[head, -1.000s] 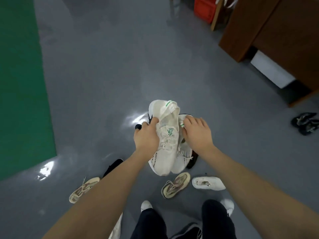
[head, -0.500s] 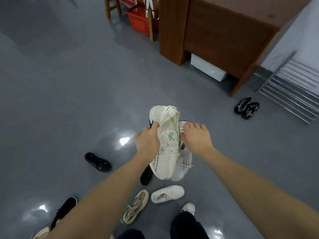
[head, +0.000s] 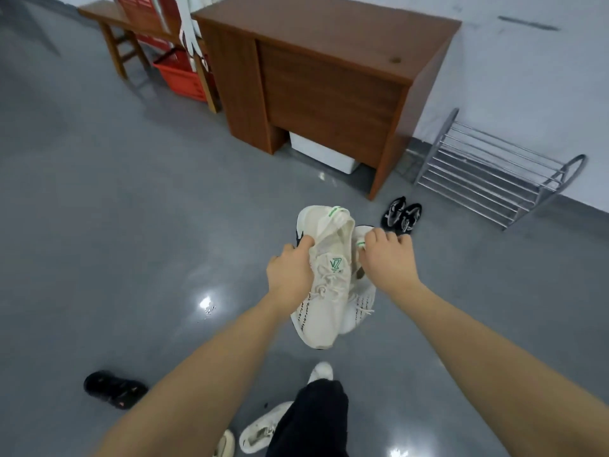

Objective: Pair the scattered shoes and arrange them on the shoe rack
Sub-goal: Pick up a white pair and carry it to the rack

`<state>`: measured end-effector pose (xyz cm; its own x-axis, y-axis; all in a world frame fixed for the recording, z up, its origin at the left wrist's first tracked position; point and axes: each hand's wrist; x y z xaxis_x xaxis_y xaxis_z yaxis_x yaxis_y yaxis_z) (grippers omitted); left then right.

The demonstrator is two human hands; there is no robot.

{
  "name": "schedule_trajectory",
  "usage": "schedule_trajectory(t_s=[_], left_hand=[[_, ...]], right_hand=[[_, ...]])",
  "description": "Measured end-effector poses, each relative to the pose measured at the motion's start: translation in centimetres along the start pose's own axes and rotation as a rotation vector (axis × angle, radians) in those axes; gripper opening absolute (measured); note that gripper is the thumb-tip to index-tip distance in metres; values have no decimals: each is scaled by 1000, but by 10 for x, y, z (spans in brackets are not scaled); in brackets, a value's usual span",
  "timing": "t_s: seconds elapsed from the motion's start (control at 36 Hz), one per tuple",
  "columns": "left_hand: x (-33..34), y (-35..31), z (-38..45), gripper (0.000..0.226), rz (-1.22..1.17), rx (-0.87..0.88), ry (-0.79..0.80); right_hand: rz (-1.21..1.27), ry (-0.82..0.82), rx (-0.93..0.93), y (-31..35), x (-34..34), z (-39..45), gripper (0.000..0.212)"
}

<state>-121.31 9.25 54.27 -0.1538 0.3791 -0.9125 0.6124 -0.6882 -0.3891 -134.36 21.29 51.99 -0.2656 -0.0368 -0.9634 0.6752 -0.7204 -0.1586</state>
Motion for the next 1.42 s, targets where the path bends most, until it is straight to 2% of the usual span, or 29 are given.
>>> schedule_trajectory(t_s=[0.17,0.44,0.58,0.72,0.81,1.19,1.28,1.42], left_hand=[[9,-33,77,36,-47,5,28],[23,-113,217,30,-49,41,43],[32,-158,267,34,-41,79,70],[52,-203,312,34,-5,120,95],[70,-236,336,35,22,128,119],[164,-418,433,38,64,37,174],[185,-444,448,38,59,25,176],[220,-472,477,40,64,65,197]], right_hand=[[31,-84,-27,-46,25,68,14],[30,127,10,-126,61,186,16],[7,104,50,-172,75,225,15],[46,244,84,-226,97,255,15],[47,309,39,-265,112,271,28],[38,395,-33,-476,182,339,28],[-26,381,10,-505,201,345,23],[26,346,26,-537,239,354,23]])
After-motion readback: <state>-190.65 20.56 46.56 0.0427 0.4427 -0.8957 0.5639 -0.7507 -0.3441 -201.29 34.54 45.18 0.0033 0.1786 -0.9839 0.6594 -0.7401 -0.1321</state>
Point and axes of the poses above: each hand's wrist, its own z-axis towards the middle knuckle, its own x-axis out of the palm, y = z × x, and after that the axes turned 3 degrees about x, right-handed
